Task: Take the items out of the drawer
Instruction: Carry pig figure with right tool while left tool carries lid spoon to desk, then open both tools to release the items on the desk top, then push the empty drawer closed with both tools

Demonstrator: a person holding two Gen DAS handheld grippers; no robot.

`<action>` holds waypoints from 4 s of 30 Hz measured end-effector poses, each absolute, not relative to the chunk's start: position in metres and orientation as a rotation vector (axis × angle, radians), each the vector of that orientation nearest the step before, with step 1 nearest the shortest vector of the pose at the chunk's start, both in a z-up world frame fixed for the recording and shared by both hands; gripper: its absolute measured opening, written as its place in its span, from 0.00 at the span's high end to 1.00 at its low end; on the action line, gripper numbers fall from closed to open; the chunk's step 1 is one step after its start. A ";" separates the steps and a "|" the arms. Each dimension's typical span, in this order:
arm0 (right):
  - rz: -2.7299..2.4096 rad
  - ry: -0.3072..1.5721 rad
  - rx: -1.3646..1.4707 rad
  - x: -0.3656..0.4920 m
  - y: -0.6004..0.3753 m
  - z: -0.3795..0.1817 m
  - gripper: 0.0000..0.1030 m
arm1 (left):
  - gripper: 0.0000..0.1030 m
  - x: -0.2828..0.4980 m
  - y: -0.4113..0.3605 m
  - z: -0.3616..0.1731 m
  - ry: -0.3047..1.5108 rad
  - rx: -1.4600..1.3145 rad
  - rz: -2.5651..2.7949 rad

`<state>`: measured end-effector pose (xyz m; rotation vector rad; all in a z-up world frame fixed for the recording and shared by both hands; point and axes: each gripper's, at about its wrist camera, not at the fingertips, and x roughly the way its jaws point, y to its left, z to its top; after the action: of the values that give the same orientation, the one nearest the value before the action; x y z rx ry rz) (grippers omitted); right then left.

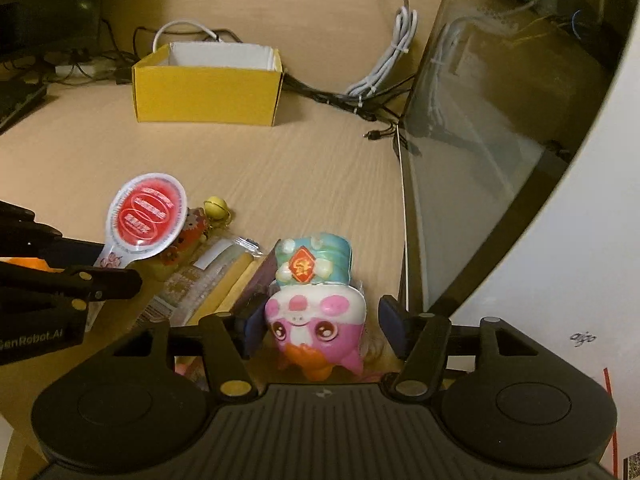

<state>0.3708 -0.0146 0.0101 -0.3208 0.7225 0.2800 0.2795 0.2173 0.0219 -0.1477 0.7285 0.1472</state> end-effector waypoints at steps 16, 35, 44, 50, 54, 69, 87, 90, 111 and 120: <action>0.412 0.545 -0.207 0.291 -0.087 0.043 0.32 | 0.72 0.191 0.185 0.067 0.552 -0.207 0.454; 0.382 0.630 -0.150 0.118 -0.138 0.032 0.32 | 0.73 -0.005 0.073 0.037 0.619 -0.249 0.455; 0.342 0.758 -0.202 0.021 -0.146 -0.027 0.32 | 0.73 -0.042 0.010 -0.016 0.698 -0.253 0.338; 0.265 0.789 -0.222 0.015 -0.159 -0.059 0.32 | 0.73 -0.032 0.001 -0.033 0.687 -0.175 0.323; 0.197 0.766 -0.187 0.030 -0.167 -0.065 0.31 | 0.73 -0.021 0.000 -0.039 0.665 -0.138 0.321; 0.168 0.762 -0.089 0.078 -0.170 -0.073 0.29 | 0.73 0.035 0.031 -0.050 0.686 -0.196 0.293; 0.154 0.750 -0.108 0.197 -0.143 -0.085 0.26 | 0.73 0.135 0.086 -0.056 0.662 -0.180 0.349; 0.163 0.749 -0.120 0.213 -0.139 -0.087 0.26 | 0.73 0.148 0.090 -0.056 0.664 -0.184 0.356; 0.185 0.707 -0.057 0.167 -0.167 -0.055 0.20 | 0.72 0.092 0.040 -0.021 0.647 -0.199 0.257; 0.171 0.627 -0.091 0.065 -0.197 -0.040 0.18 | 0.72 0.028 -0.018 -0.015 0.616 -0.231 0.247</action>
<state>0.0653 -0.1974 -0.0397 -0.0912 0.6269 0.1710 0.0277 -0.0181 -0.0153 -0.2310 0.6161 0.2469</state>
